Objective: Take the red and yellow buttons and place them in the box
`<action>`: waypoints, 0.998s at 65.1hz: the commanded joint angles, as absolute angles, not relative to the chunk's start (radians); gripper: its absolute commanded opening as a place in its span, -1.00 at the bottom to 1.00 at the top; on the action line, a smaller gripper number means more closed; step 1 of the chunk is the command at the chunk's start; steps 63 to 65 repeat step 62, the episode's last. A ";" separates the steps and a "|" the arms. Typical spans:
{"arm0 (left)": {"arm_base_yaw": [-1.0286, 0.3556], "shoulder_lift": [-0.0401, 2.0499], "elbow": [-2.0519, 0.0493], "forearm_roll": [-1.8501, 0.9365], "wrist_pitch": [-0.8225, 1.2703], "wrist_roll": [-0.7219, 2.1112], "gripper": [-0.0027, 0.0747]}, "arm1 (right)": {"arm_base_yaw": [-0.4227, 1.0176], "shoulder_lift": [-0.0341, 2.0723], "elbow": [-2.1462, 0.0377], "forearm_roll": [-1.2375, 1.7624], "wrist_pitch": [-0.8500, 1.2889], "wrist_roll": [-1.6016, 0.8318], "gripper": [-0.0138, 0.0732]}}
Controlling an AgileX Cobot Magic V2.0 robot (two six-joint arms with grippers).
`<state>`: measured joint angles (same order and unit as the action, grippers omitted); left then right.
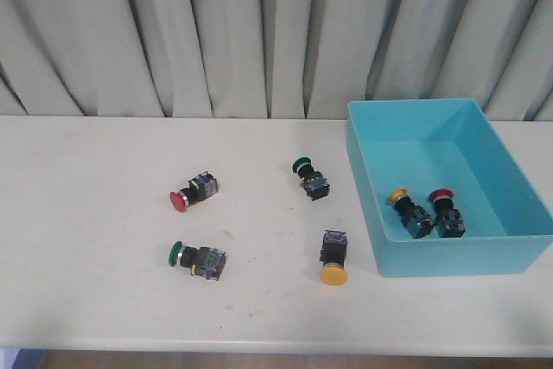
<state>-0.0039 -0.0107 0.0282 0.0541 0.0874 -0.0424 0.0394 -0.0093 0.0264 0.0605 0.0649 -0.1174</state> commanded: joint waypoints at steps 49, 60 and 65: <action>-0.009 -0.025 0.076 0.047 0.021 -0.045 -0.95 | 0.033 -0.020 0.036 -0.038 -0.030 0.000 -0.69; -0.009 -0.025 0.076 0.047 0.021 -0.045 -0.95 | 0.033 -0.020 0.036 -0.038 -0.030 0.000 -0.69; -0.009 -0.025 0.076 0.047 0.021 -0.045 -0.95 | 0.033 -0.020 0.036 -0.038 -0.030 0.000 -0.69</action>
